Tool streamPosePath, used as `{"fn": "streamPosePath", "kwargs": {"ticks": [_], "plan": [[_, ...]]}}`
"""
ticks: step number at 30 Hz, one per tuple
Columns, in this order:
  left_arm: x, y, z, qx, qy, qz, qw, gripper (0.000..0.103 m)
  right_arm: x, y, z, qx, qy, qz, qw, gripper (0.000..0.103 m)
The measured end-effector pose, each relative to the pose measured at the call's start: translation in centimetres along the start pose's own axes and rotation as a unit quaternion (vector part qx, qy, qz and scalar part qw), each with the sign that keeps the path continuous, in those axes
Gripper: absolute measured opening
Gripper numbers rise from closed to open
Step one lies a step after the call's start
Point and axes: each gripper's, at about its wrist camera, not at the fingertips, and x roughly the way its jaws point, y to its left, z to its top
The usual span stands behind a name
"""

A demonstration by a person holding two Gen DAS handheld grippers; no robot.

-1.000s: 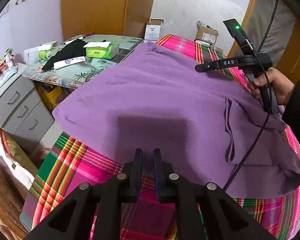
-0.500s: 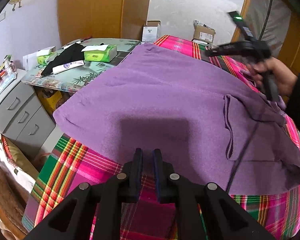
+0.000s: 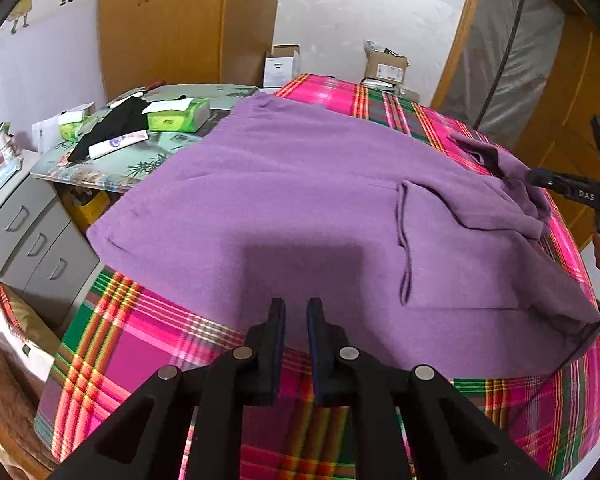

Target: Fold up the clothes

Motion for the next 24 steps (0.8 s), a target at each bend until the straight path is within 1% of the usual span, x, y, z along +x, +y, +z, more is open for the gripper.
{"fn": "streamPosePath", "kwargs": {"ticks": [1,4,6,8,10,14,17,21,22,23,24], "plan": [[0.1,-0.2,0.0,0.001,0.002,-0.003,1.0,0.011,-0.6,-1.1,-0.7,0.012,-0.003,-0.01,1.0,0.033],[0.5,-1.2,0.0,0.008,0.007,-0.006,0.9999,0.011,-1.3,-4.9,-1.8,0.061,-0.002,-0.043,0.997,0.041],[0.8,-1.8,0.1,0.016,0.009,-0.01,0.9998,0.011,-1.1,-6.9,-2.3,0.075,0.004,-0.072,0.995,0.042],[1.2,-2.3,0.2,0.023,0.013,-0.011,0.9996,0.011,-0.6,-8.3,-1.9,0.07,0.003,-0.096,0.993,0.042],[1.6,-2.7,0.3,0.028,0.019,-0.012,0.9994,0.011,0.5,-9.3,-1.0,0.058,0.004,-0.106,0.993,0.042],[2.2,-3.1,0.5,0.033,0.026,-0.008,0.9991,0.011,4.2,-10.8,1.1,0.019,0.032,-0.111,0.993,0.042],[2.4,-3.2,0.6,0.034,0.026,-0.005,0.9991,0.011,6.5,-10.9,2.1,-0.013,0.052,-0.102,0.993,0.042],[2.5,-3.4,0.6,0.034,0.025,-0.002,0.9991,0.012,9.4,-9.9,3.0,-0.069,0.083,-0.09,0.99,0.042],[2.5,-3.3,0.6,0.032,0.025,-0.003,0.9992,0.012,9.8,-9.8,3.0,-0.074,0.088,-0.085,0.99,0.034],[2.5,-3.2,0.7,0.031,0.024,-0.004,0.9992,0.012,10.1,-9.8,3.1,-0.078,0.09,-0.081,0.99,0.008],[2.6,-3.2,0.7,0.03,0.024,-0.005,0.9993,0.012,10.0,-10.2,3.3,-0.072,0.085,-0.091,0.99,0.005]]}}
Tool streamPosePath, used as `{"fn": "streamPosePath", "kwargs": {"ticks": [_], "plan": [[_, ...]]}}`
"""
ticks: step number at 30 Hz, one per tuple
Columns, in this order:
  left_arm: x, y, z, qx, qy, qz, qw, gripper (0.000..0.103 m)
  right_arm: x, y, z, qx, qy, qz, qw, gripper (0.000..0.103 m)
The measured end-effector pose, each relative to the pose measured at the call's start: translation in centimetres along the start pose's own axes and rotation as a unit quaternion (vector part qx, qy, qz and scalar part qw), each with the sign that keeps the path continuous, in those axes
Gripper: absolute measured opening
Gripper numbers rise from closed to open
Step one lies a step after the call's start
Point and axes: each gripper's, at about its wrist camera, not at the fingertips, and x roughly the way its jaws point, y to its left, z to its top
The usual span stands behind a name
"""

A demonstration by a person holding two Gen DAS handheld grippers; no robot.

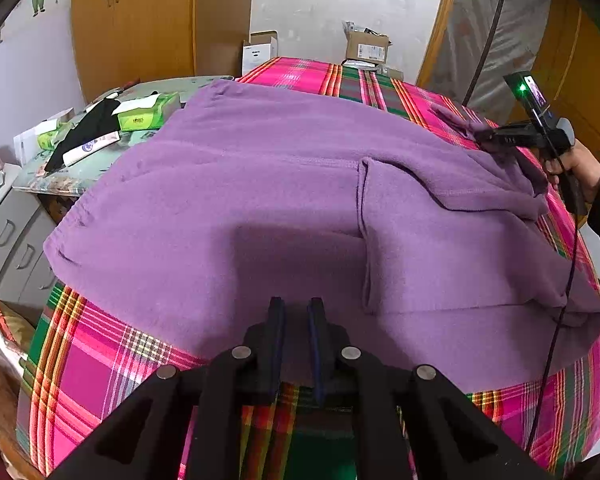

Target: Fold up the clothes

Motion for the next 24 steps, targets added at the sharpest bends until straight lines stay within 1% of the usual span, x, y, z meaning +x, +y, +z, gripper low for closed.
{"fn": "streamPosePath", "kwargs": {"ticks": [3,4,6,8,9,11,12,13,14,15,16,17,18,19,21,22,24], "plan": [[0.1,0.1,0.1,0.002,-0.001,0.0,1.0,0.012,-0.9,-2.0,0.6,0.036,-0.022,-0.045,0.998,0.004],[0.1,0.1,0.1,0.003,-0.002,0.0,1.0,0.012,-1.9,-3.6,0.9,0.063,-0.039,-0.073,0.995,0.004],[0.2,0.1,0.1,0.004,-0.003,-0.001,1.0,0.012,-4.3,-7.2,1.4,0.13,-0.077,-0.133,0.98,0.004],[0.2,0.3,0.1,0.002,-0.004,-0.005,1.0,0.012,-6.5,-11.0,1.2,0.199,-0.099,-0.168,0.96,0.004],[0.1,0.3,0.1,0.001,-0.005,-0.006,1.0,0.012,-7.4,-12.6,0.9,0.226,-0.104,-0.183,0.951,0.005],[0.1,0.4,0.0,-0.002,-0.006,-0.01,0.9999,0.012,-8.5,-15.0,-0.3,0.261,-0.096,-0.21,0.937,0.005],[0.1,0.4,0.1,-0.001,-0.005,-0.009,0.9999,0.012,-8.7,-15.8,-1.2,0.27,-0.086,-0.215,0.934,0.006],[0.1,0.4,0.1,-0.001,-0.004,-0.009,1.0,0.012,-8.5,-16.0,-2.1,0.275,-0.071,-0.207,0.936,0.008],[0.1,0.3,0.1,-0.001,-0.002,-0.008,1.0,0.012,-8.2,-16.1,-2.9,0.28,-0.054,-0.196,0.938,0.013],[0.0,0.2,0.1,0.0,0.0,-0.007,1.0,0.012,-8.1,-15.9,-3.6,0.283,-0.046,-0.188,0.939,0.016],[0.0,0.2,0.1,0.0,0.002,-0.005,1.0,0.012,-8.3,-15.2,-4.4,0.282,-0.048,-0.177,0.942,0.024],[0.0,0.1,0.1,0.001,0.003,-0.004,1.0,0.012,-8.7,-14.3,-5.2,0.279,-0.052,-0.165,0.944,0.028],[-0.1,0.1,0.1,0.0,0.005,-0.004,1.0,0.012,-9.2,-13.4,-5.8,0.274,-0.06,-0.153,0.947,0.029],[-0.1,0.1,0.1,-0.001,0.006,-0.004,1.0,0.012,-9.9,-12.1,-6.4,0.267,-0.07,-0.14,0.951,0.03],[-0.3,0.0,0.0,0.0,0.007,-0.004,1.0,0.012,-11.8,-8.0,-7.5,0.236,-0.095,-0.094,0.963,0.031],[-0.4,-0.1,-0.1,0.0,0.006,-0.003,1.0,0.012,-12.2,-6.3,-7.5,0.223,-0.103,-0.077,0.966,0.032],[-0.7,-0.3,-0.4,0.002,0.007,-0.003,1.0,0.012,-13.5,-1.7,-7.9,0.18,-0.118,-0.022,0.976,0.034]]}}
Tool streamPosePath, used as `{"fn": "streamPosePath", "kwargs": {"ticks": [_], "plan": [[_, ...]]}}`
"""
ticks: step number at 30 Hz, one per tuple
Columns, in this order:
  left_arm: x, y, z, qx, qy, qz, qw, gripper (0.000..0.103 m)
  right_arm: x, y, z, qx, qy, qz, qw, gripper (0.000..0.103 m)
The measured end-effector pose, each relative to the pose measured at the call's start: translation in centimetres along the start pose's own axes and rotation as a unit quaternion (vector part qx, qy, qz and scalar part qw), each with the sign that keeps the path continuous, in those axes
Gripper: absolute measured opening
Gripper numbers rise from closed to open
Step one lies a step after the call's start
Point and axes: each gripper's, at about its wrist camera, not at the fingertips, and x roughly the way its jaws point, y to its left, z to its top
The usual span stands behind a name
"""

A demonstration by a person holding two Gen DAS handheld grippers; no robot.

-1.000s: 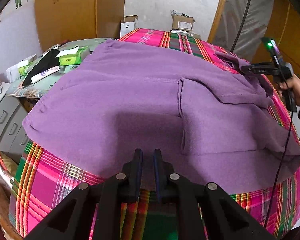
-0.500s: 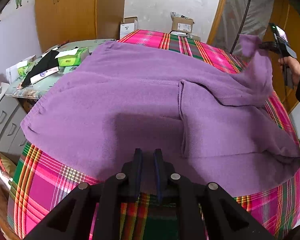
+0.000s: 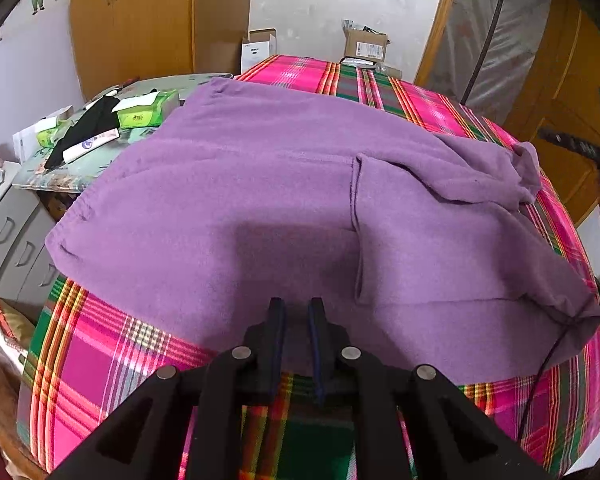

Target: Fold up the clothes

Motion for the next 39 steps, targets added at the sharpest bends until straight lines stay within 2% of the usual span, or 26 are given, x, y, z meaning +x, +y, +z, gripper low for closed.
{"fn": "streamPosePath", "kwargs": {"ticks": [3,7,11,13,15,16,18,23,24,25,26,28,30,32,34,39], "plan": [[-0.2,-0.4,-0.4,0.006,0.001,0.001,1.0,0.012,-1.3,6.5,-2.6,-0.077,0.007,0.076,0.994,0.039],[-0.2,-0.9,-0.8,0.013,0.002,0.005,0.9999,0.012,-1.5,13.7,-5.5,-0.193,0.018,0.14,0.971,0.04],[-0.2,-0.9,-0.9,0.012,0.003,0.003,0.9999,0.012,0.1,17.7,-6.5,-0.264,0.043,0.165,0.949,0.04],[-0.2,-0.8,-0.8,0.01,0.003,0.001,0.9999,0.012,1.5,18.2,-6.5,-0.279,0.066,0.167,0.943,0.04],[-0.2,-0.8,-0.8,0.01,0.002,-0.002,0.9999,0.012,2.8,18.6,-6.6,-0.292,0.094,0.176,0.935,0.03],[-0.1,-0.8,-0.8,0.01,0.001,-0.002,0.9999,0.012,3.0,18.7,-6.6,-0.299,0.095,0.168,0.934,0.006],[0.0,-0.8,-0.8,0.011,-0.001,-0.003,0.9999,0.012,3.3,18.2,-5.5,-0.297,0.08,0.151,0.94,0.006],[0.0,-0.8,-0.7,0.014,-0.004,-0.002,0.9999,0.012,1.8,16.2,-0.3,-0.216,-0.04,0.069,0.973,0.006],[0.0,-0.8,-0.7,0.013,-0.004,-0.003,0.9999,0.012,2.0,16.1,0.2,-0.204,-0.042,0.06,0.976,0.007],[0.0,-0.8,-0.7,0.012,-0.003,-0.004,0.9999,0.012,2.4,16.2,0.6,-0.195,-0.037,0.055,0.979,0.014],[0.0,-0.7,-0.7,0.011,-0.001,-0.005,0.9999,0.012,3.9,16.5,0.5,-0.198,0.004,0.051,0.979,0.021],[-0.1,-0.5,-0.7,0.008,0.001,-0.008,0.9999,0.012,5.8,16.9,-0.3,-0.21,0.06,0.027,0.976,0.024],[-0.4,-0.2,-1.0,0.002,0.0,-0.012,0.9999,0.012,5.0,16.9,-1.6,-0.206,0.061,0.039,0.976,0.024],[-0.6,0.0,-1.2,-0.005,-0.002,-0.014,0.9999,0.012,2.5,16.7,-2.6,-0.188,0.039,0.054,0.98,0.024],[-0.9,0.1,-1.3,-0.008,-0.005,-0.016,0.9998,0.012,-0.6,17.5,-4.0,-0.181,0.014,0.086,0.98,0.025],[-1.7,-0.2,-1.5,-0.011,-0.01,-0.009,0.9998,0.012,-4.3,22.1,-8.4,-0.228,0.014,0.173,0.958,0.026]]}}
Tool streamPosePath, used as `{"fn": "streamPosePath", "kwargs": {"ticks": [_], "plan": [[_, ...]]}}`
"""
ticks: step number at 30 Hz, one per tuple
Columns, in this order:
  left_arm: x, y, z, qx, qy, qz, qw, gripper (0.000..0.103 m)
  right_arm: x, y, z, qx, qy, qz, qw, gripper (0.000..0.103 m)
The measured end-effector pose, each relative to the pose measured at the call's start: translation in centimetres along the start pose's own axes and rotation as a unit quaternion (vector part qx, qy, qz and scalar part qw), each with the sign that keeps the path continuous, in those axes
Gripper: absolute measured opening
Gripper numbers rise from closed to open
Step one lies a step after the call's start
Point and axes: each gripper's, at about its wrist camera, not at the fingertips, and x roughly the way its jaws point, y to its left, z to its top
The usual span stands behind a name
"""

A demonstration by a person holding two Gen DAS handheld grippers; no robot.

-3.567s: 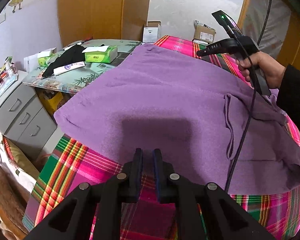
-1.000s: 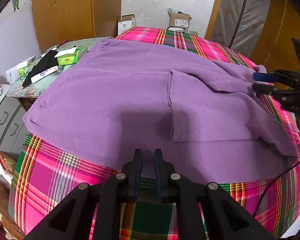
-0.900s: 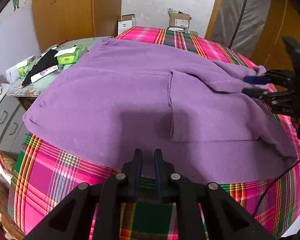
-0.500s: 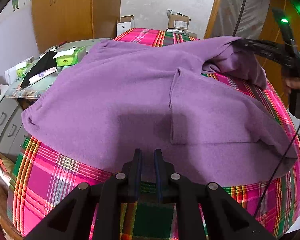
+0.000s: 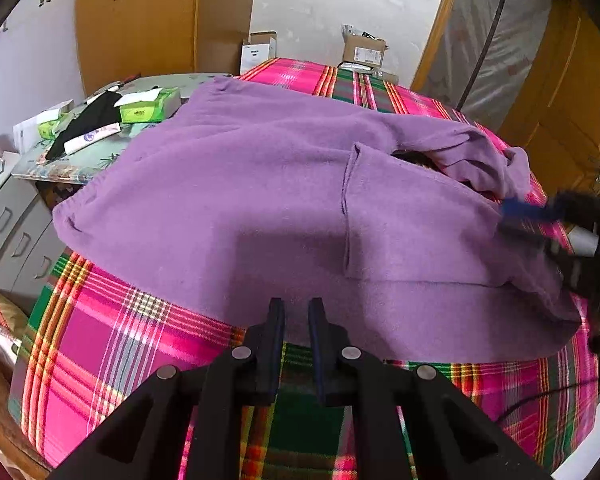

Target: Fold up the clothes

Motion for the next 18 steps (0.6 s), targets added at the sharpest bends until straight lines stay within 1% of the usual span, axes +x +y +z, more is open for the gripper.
{"fn": "streamPosePath", "kwargs": {"ticks": [3,5,7,9,13,18], "plan": [[-0.9,-0.4,-0.1,0.006,-0.008,0.011,0.9999,0.012,1.2,4.0,-1.1,-0.056,0.013,0.026,0.998,0.026],[-1.4,-0.5,0.0,0.01,-0.014,0.023,0.9996,0.012,2.3,5.2,-1.3,-0.07,0.02,0.033,0.997,0.026],[-1.7,-0.5,0.0,0.013,-0.019,0.036,0.9991,0.012,3.2,5.6,-1.2,-0.072,0.024,0.034,0.997,0.026],[-1.8,-0.5,0.0,0.013,-0.02,0.04,0.9989,0.012,4.1,5.7,-1.1,-0.072,0.028,0.033,0.996,0.026],[-1.8,-0.2,-0.1,0.013,-0.019,0.043,0.9988,0.012,5.1,5.2,-0.8,-0.046,0.043,0.04,0.997,0.026],[-1.3,0.0,-0.2,0.012,-0.012,0.044,0.9989,0.012,5.2,4.7,-1.1,-0.026,0.043,0.05,0.998,0.025]]}}
